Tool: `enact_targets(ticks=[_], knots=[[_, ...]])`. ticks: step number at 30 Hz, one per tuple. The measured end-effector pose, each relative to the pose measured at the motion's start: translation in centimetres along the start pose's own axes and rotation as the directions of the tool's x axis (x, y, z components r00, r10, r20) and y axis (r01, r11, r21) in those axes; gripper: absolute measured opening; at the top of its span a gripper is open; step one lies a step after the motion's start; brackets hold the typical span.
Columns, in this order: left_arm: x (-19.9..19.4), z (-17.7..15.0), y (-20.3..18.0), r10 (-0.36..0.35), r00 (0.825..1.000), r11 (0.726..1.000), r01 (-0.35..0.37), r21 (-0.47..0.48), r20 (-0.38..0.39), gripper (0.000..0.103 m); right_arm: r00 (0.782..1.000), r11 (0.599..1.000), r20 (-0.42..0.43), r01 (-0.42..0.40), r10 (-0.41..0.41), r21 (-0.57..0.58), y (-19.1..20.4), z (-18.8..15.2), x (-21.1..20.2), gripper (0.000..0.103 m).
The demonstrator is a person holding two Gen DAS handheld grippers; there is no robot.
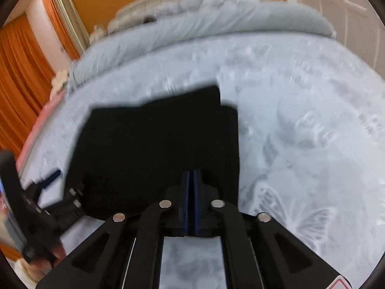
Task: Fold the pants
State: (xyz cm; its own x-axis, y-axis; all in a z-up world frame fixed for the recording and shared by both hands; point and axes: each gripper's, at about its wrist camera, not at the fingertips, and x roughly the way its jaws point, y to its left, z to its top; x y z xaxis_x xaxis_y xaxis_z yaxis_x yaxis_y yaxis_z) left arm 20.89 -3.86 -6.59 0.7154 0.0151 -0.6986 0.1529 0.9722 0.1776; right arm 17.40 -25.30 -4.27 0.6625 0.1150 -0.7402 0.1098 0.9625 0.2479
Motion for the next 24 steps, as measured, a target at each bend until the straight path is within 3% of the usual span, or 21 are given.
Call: enact_targets(ticks=[4,6,8,10,12,15,19,24], knots=[[-6.0,-0.5,1.8,-0.003,0.997,0.999,0.007,-0.051,0.079,0.082,0.991,0.997,0.128,0.036,-0.028,-0.066,1.3,-0.7,-6.1,0.021],[-9.0,-0.9,3.1,-0.004,0.995,0.995,0.015,-0.101,0.102,0.088,0.985,0.997,0.169,0.042,-0.030,-0.067,1.3,-1.5,-8.9,0.045],[-11.4,-1.6,3.9,-0.025,0.994,0.991,0.039,-0.130,0.107,0.092,0.976,0.997,0.215,0.044,-0.030,-0.059,1.3,-2.1,-11.1,0.059],[-13.9,-3.1,5.1,-0.039,0.992,0.983,0.059,-0.172,0.119,0.096,0.965,0.994,0.257,0.072,-0.050,-0.077,1.4,-3.4,-13.4,0.063],[-15.8,-4.8,5.9,-0.045,0.991,0.973,0.073,-0.218,0.129,0.098,0.956,0.989,0.284,0.107,-0.074,-0.101,1.4,-4.8,-15.2,0.073],[-17.0,-6.7,6.6,-0.040,0.995,0.969,0.061,-0.238,0.095,0.098,0.951,0.985,0.298,0.127,-0.088,-0.114,1.1,-7.0,-16.9,0.076],[-18.8,-9.1,6.3,0.026,0.992,0.978,0.000,-0.207,0.124,0.098,0.948,0.985,0.296,0.149,-0.117,-0.086,-0.1,-9.3,-17.8,0.077],[-19.6,-10.8,4.6,0.044,0.986,0.994,-0.027,-0.108,0.159,0.098,0.967,0.992,0.228,0.120,-0.110,-0.031,-1.4,-11.8,-16.9,0.080]])
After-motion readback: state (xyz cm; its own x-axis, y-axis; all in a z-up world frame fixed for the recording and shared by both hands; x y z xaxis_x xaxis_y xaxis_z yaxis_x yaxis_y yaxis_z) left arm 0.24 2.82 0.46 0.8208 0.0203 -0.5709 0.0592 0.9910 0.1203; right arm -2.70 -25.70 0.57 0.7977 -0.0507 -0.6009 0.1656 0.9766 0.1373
